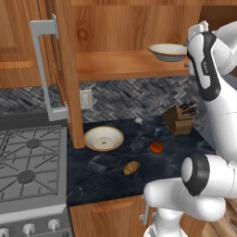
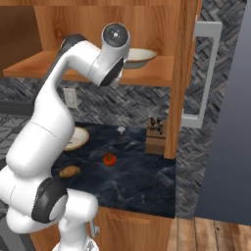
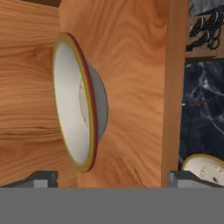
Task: Pick both bowls and place them on the counter. Then place the tomato in one bowl and place the potato in the other bowl.
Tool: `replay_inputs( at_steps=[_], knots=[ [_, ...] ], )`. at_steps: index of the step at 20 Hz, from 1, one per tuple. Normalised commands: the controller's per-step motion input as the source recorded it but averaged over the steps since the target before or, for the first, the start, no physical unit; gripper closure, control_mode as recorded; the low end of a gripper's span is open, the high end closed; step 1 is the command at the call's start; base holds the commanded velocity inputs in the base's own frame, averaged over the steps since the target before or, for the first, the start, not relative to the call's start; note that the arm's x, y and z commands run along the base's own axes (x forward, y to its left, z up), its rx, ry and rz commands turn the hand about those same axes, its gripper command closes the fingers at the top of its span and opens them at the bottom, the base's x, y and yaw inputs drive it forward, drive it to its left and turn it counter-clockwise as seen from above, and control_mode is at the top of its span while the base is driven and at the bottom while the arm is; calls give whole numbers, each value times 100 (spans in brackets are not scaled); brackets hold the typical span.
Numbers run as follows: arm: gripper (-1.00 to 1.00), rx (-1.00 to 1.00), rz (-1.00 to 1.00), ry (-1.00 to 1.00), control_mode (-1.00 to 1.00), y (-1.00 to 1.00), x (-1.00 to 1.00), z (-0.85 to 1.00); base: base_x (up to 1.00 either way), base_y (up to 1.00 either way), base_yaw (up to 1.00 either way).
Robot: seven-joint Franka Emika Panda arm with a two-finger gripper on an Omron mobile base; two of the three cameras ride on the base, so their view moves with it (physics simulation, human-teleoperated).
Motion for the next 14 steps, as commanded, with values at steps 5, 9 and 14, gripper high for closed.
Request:
replay_inputs(
  at_steps=[5, 9, 14],
  knots=[
    [-100, 1, 0, 0, -100, -8, 28, -1, 0, 0, 0],
    [-100, 0, 0, 0, -100, -6, 35, -4, 0, 0, 0],
    [-100, 0, 0, 1, -100, -5, 34, -15, 0, 0, 0]
  ],
)
